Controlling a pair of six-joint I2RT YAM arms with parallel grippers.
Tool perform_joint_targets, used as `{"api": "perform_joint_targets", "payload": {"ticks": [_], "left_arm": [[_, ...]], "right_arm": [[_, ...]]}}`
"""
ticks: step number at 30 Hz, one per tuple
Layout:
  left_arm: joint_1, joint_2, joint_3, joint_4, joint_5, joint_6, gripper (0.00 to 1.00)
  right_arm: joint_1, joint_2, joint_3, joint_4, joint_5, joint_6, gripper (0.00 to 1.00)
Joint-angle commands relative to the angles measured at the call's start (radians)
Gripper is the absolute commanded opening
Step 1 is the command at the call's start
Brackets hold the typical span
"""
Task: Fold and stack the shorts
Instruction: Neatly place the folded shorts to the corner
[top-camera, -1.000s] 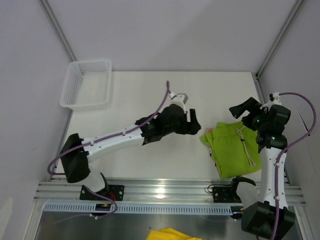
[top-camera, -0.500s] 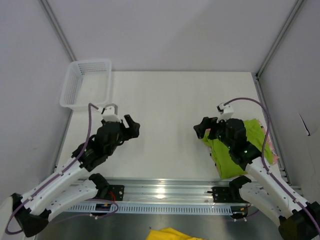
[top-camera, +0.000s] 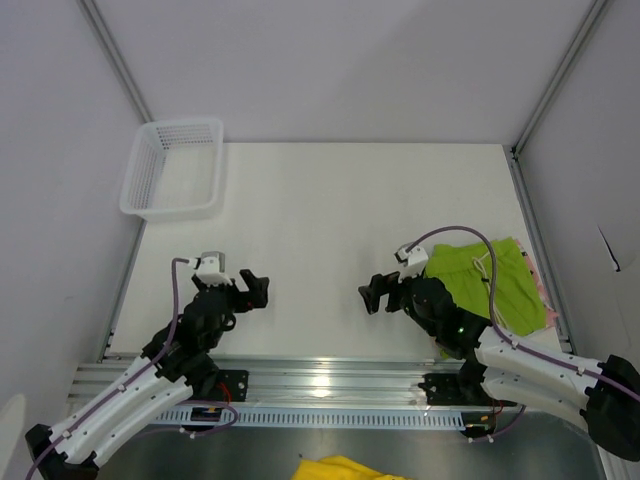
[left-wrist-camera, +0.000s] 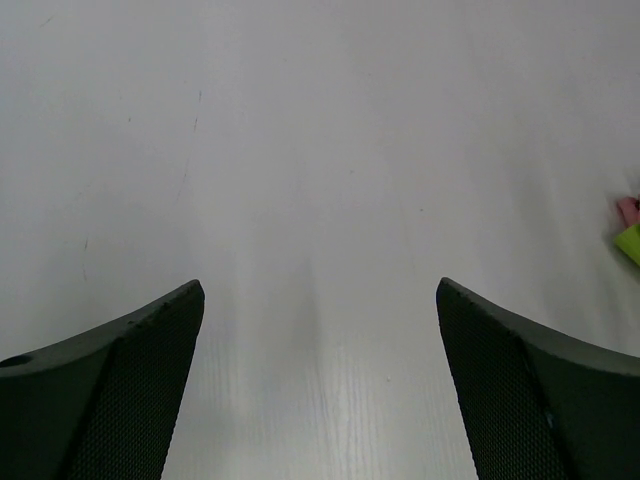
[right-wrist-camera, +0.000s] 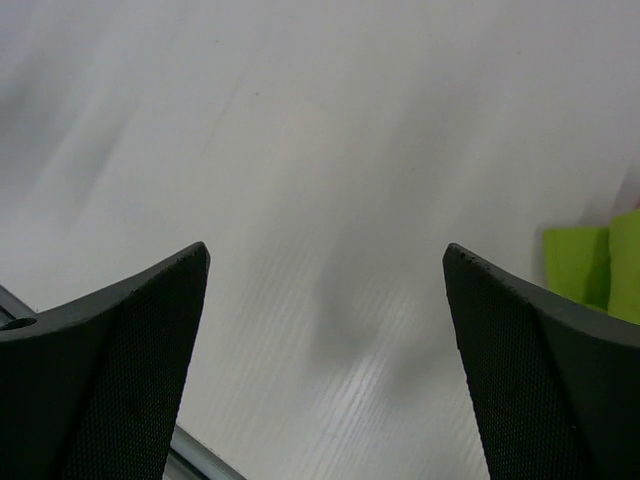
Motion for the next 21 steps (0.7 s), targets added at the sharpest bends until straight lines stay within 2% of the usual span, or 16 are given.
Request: {"api": "perform_joint_targets", "payload": {"ticks": [1,6,13,21], "left_arm": [[0.001,-0.034,-0.027,0.093,0.026,0.046,0.99],[0.001,-0.034,-0.027,0.050,-0.012,-0.021,0.99],[0.001,0.008,-0.024,0.064,-0.014,-0.027,0.99],[0.001,0.051,-0.015,0.070,-0.003,-0.023,0.99]], "right_arm": [[0.043,-0.017,-0.018,0.145,0.085,-0.002,1.00],[0.063,-0.021,-0.026,0.148,0.106,-0.011,0.99],[0.080,-0.031,-0.036,0.159,0.112,-0.025,1.00],[0.140,-0.149,-0.108,0.188,0.180,-0.042,1.00]]}}
